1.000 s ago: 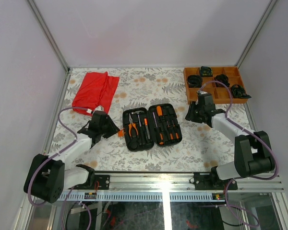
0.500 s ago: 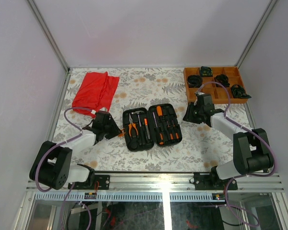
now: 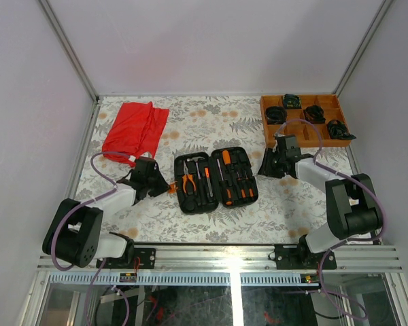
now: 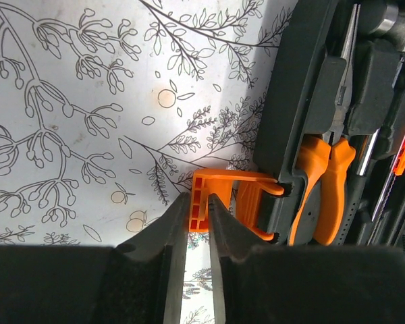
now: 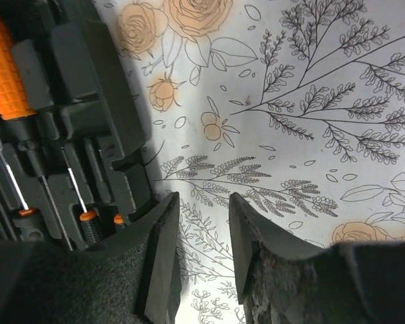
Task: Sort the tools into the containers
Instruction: Close the storage box at the center of the board.
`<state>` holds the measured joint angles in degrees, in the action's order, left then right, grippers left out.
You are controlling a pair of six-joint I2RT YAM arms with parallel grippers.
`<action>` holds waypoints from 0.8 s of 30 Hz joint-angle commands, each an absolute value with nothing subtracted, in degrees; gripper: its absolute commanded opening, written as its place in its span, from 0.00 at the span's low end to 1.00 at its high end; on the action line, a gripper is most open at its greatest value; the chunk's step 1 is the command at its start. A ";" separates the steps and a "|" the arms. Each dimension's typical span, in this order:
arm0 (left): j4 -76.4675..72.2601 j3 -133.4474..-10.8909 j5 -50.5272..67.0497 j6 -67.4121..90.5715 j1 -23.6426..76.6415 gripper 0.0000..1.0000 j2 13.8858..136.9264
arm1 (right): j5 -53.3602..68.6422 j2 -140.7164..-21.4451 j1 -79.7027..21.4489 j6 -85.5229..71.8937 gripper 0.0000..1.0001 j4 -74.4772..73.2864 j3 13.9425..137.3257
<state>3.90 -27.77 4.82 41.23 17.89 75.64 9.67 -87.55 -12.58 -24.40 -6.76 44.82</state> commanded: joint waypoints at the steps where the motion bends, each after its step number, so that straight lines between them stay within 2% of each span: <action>1: 2.79 -27.39 5.84 40.25 17.67 0.15 75.33 | 9.55 -89.90 -12.33 -23.36 0.41 -5.94 47.07; 8: 1.99 -27.02 7.21 39.74 17.65 0.15 76.42 | 22.03 -93.40 -12.31 -20.42 0.38 -4.74 48.34; 20: 2.14 -26.67 7.78 39.81 17.66 0.15 76.02 | 37.24 -90.26 -12.37 -20.25 0.37 -0.56 48.29; 24: 1.91 -26.78 8.08 39.90 17.69 0.15 76.19 | 42.10 -89.08 -12.40 -21.48 0.32 0.96 48.47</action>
